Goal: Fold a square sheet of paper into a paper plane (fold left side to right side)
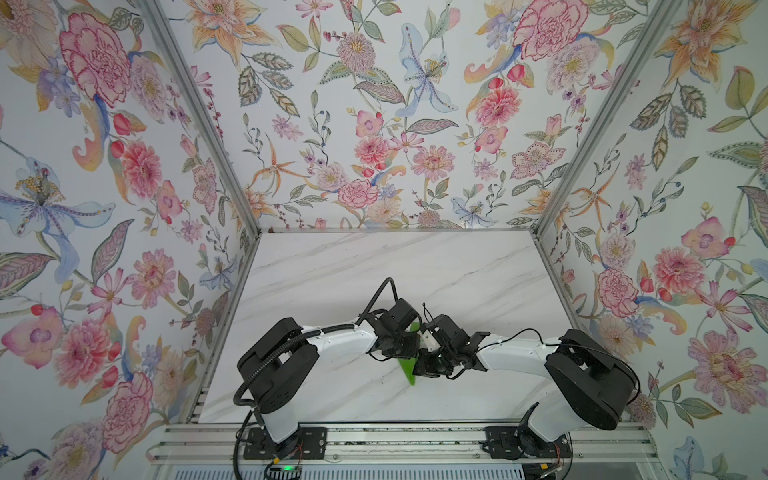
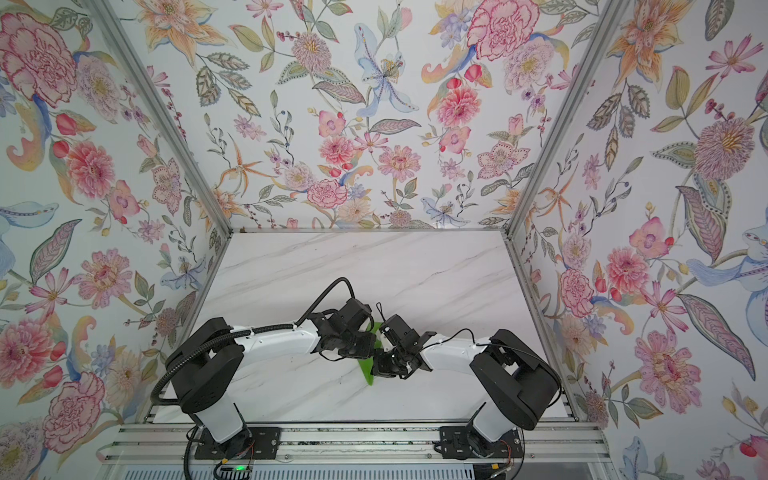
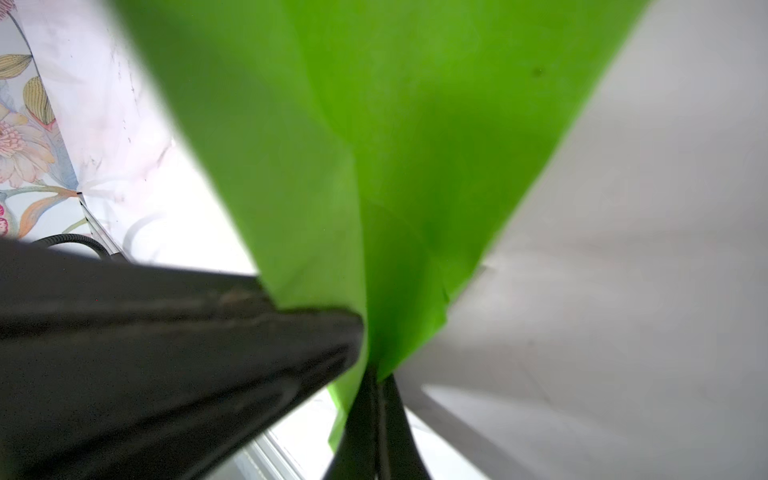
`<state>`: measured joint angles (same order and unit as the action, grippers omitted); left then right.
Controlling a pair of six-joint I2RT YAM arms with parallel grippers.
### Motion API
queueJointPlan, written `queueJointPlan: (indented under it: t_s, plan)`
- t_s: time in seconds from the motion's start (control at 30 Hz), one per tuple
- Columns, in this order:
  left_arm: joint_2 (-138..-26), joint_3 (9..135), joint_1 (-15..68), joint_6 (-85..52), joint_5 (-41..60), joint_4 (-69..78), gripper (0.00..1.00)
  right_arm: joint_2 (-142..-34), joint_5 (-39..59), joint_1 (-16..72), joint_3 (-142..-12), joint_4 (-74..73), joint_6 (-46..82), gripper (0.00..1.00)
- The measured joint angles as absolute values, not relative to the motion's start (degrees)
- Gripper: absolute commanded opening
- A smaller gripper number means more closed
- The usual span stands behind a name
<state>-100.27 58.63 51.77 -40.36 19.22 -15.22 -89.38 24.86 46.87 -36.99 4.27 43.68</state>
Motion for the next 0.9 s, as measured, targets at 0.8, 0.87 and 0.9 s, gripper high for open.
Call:
queueJointPlan:
  t_s: [0.8,0.87,0.9]
  plan:
    - [-97.89,57.69,51.77,-40.38,16.49,-15.35,0.00,-79.96,20.82,45.87,-35.05,7.86,49.25,0.25]
    - [-97.30,57.39,51.77,-40.38,15.99,-15.35,0.00,-79.94,21.41,45.87,-34.50,6.26,50.50,0.23]
    - [-97.21,57.28,51.77,-40.36,15.84,-15.35,0.00,-79.96,21.65,45.87,-34.33,5.69,51.09,0.21]
